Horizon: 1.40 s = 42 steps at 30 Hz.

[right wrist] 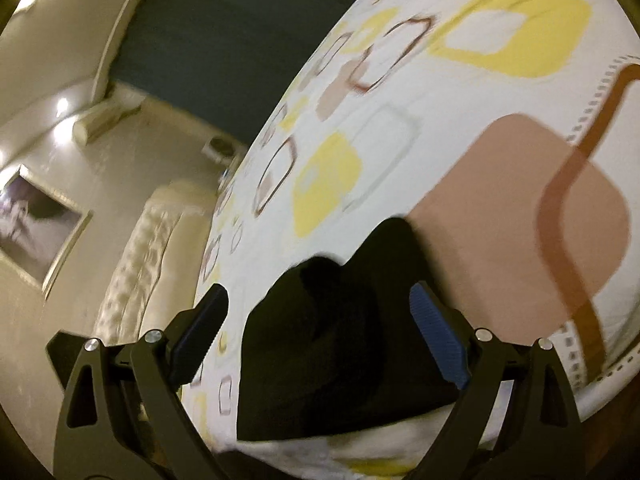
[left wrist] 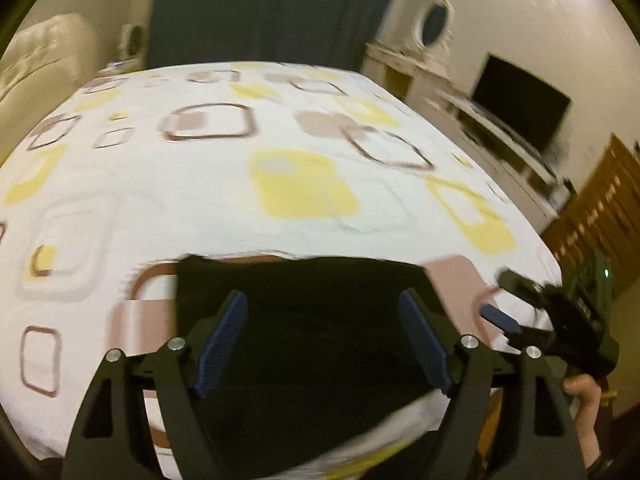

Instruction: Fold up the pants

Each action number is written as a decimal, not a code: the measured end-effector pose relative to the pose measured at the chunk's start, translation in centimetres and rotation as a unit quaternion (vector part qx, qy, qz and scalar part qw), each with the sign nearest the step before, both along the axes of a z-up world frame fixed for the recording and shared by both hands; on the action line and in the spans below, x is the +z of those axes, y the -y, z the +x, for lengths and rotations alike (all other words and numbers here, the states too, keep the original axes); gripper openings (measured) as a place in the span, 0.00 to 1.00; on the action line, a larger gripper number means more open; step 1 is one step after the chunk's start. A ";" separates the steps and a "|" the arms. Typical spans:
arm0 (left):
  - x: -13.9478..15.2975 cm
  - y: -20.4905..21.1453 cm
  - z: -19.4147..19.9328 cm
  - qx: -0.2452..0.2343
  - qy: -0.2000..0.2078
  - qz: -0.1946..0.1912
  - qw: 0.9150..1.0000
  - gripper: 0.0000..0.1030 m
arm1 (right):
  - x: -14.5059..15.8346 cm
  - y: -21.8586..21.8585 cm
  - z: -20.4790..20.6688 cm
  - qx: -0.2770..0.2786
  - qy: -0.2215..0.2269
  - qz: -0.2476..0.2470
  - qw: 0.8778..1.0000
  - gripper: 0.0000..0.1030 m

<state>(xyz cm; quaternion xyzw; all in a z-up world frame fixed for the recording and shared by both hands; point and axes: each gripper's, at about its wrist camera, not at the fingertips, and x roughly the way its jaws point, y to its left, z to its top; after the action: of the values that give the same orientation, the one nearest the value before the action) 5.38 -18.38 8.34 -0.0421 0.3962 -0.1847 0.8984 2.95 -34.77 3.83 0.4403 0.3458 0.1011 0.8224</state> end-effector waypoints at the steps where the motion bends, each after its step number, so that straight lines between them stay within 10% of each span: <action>1: -0.1 -1.2 0.0 0.005 0.000 -0.001 1.000 0.78 | -0.1 -0.6 0.2 0.012 -0.002 -0.002 1.000 0.90; 9: -5.4 -9.7 -0.5 0.064 -0.047 -0.008 0.997 0.78 | -3.7 -4.3 3.3 0.102 -0.087 -0.038 0.990 0.87; 22: -10.0 -11.9 -1.3 0.082 -0.114 -0.042 0.989 0.78 | -5.1 -7.8 4.3 0.175 -0.111 -0.121 0.971 0.13; 32: -9.1 -11.9 -1.4 0.073 -0.112 -0.071 0.989 0.78 | 0.3 -4.5 2.2 0.151 -0.040 -0.130 0.979 0.11; 42: -10.1 -9.3 -1.5 0.050 -0.121 -0.042 0.991 0.78 | -5.2 -0.7 2.0 0.121 -0.098 -0.094 0.983 0.11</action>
<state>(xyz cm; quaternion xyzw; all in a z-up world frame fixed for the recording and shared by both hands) 3.83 -9.08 -1.79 -0.1215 0.4910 -0.1500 0.8495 5.00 -34.11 -1.38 0.3238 0.4832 0.1233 0.8040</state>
